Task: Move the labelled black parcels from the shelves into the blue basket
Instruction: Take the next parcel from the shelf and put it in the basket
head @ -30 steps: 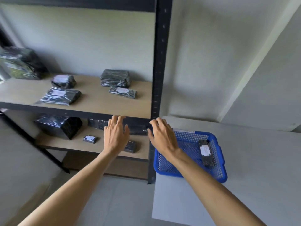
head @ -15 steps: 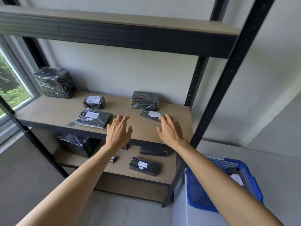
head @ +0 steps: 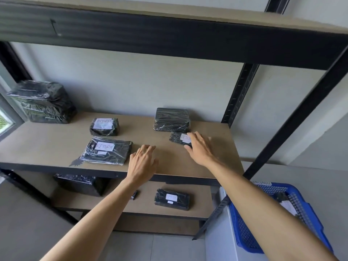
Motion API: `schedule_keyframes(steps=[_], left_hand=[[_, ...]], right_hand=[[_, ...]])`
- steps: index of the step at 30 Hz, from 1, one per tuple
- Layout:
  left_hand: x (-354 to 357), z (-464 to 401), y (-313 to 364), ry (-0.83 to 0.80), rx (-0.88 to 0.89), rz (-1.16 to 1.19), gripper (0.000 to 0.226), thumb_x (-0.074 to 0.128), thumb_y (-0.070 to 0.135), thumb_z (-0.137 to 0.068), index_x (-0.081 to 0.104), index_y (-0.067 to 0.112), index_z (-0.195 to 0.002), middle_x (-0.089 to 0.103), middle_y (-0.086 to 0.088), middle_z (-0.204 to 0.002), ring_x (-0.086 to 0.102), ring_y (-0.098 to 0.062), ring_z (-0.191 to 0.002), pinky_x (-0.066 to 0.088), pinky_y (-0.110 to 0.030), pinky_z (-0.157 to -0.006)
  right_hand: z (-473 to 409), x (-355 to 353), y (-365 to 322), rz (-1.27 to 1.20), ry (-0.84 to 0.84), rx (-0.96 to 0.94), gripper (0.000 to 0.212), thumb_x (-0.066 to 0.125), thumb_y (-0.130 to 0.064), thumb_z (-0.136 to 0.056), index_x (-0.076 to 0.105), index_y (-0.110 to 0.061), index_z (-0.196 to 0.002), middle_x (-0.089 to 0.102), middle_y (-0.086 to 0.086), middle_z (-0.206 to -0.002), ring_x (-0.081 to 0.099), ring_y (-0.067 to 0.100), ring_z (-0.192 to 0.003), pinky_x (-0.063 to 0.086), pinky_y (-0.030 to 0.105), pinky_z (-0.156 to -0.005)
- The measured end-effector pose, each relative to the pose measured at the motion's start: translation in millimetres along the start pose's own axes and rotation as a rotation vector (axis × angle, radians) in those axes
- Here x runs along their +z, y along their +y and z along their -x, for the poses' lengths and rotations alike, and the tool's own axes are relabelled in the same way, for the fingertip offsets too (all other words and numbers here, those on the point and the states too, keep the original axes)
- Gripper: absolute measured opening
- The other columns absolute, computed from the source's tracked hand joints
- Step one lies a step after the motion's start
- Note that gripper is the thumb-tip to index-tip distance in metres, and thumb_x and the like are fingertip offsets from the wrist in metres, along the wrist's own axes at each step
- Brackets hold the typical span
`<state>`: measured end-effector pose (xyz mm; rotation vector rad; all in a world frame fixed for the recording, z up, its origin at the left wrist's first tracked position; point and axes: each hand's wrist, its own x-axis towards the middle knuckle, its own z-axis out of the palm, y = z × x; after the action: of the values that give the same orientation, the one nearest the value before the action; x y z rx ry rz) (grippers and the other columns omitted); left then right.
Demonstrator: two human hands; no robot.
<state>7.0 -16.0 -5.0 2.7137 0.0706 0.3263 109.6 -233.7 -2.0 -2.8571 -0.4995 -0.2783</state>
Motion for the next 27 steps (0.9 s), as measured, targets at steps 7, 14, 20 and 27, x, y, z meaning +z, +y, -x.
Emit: schedule_keyframes(steps=[7,14,20,27], left_hand=[[-4,11,11,0.071,0.015,-0.001,0.044,0.059,0.031,-0.088,0.054,0.017,-0.128,0.052,-0.006,-0.129,0.052,-0.025,-0.119,0.039,-0.043,-0.096],[-11,51,55,0.108,-0.011,0.002,0.040,0.058,0.028,-0.087,0.056,0.016,-0.125,0.052,-0.006,-0.127,0.051,-0.026,-0.117,0.040,-0.044,-0.095],[-3,107,104,0.114,-0.062,-0.001,0.039,0.057,0.026,-0.087,0.056,0.013,-0.125,0.051,-0.007,-0.125,0.053,-0.027,-0.112,0.046,-0.044,-0.087],[38,174,165,0.054,-0.042,0.009,0.036,0.059,0.020,-0.084,0.056,0.012,-0.119,0.051,-0.009,-0.118,0.054,-0.031,-0.104,0.048,-0.042,-0.077]], right_hand=[[23,-6,-4,-0.004,0.168,0.043,0.043,0.066,-0.052,-0.085,0.061,-0.020,-0.114,0.065,0.003,-0.111,0.061,0.026,-0.102,0.034,0.041,-0.084],[89,-23,-8,-0.174,0.276,0.087,0.040,0.063,-0.057,-0.081,0.059,-0.024,-0.104,0.065,-0.004,-0.103,0.060,0.022,-0.095,0.040,0.039,-0.078],[172,-36,15,-0.248,0.257,0.053,0.040,0.063,-0.054,-0.082,0.056,-0.022,-0.104,0.064,-0.002,-0.103,0.061,0.024,-0.094,0.048,0.041,-0.078],[262,-47,83,-0.209,0.230,0.054,0.043,0.064,-0.054,-0.081,0.058,-0.022,-0.109,0.062,-0.002,-0.101,0.061,0.023,-0.093,0.046,0.042,-0.079]])
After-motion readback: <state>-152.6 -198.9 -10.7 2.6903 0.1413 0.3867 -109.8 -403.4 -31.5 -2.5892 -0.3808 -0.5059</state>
